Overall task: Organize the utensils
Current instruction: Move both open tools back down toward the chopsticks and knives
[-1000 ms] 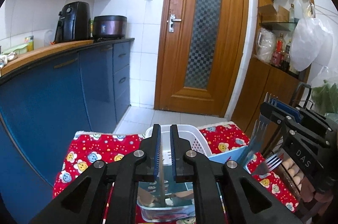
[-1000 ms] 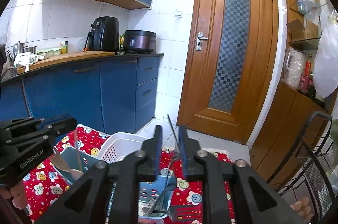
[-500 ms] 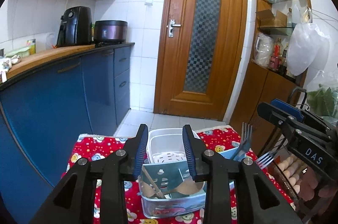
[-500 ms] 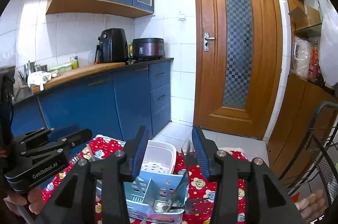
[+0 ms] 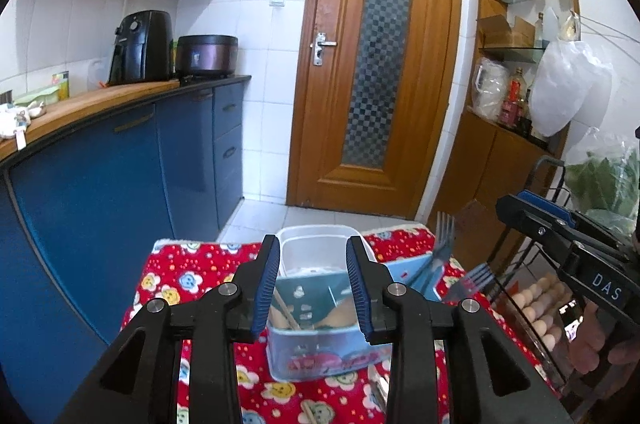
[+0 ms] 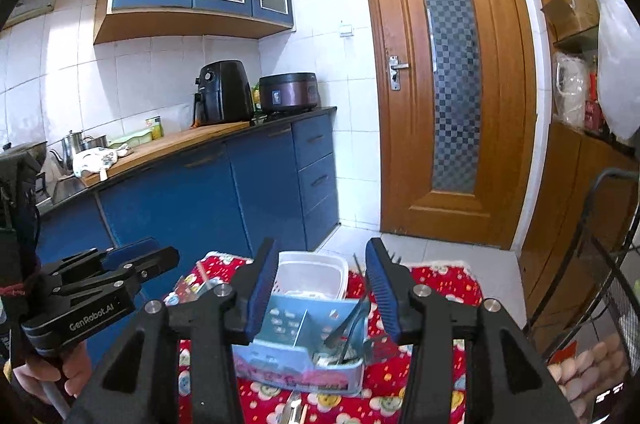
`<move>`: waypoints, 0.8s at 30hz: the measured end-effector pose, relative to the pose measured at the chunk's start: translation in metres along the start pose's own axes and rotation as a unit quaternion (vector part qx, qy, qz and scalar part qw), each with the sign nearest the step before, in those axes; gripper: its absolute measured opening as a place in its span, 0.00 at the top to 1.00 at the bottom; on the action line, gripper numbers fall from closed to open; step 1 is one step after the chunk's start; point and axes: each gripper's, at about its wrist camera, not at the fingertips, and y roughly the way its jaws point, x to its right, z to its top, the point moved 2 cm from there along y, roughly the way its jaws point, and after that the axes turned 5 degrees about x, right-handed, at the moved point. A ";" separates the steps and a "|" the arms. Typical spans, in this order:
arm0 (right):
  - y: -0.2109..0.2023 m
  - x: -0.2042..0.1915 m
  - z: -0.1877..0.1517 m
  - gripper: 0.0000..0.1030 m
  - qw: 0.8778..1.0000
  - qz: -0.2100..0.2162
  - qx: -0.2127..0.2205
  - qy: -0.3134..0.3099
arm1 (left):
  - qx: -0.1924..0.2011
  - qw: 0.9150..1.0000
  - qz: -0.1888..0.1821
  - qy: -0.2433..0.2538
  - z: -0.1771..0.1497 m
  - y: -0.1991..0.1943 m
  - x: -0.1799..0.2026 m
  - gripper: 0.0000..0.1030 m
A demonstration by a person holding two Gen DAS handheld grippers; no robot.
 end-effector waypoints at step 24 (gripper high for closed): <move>-0.021 0.008 -0.076 0.53 0.996 0.009 -0.075 0.036 | -0.084 0.996 -0.006 -0.023 -0.069 -0.009 -0.009 0.66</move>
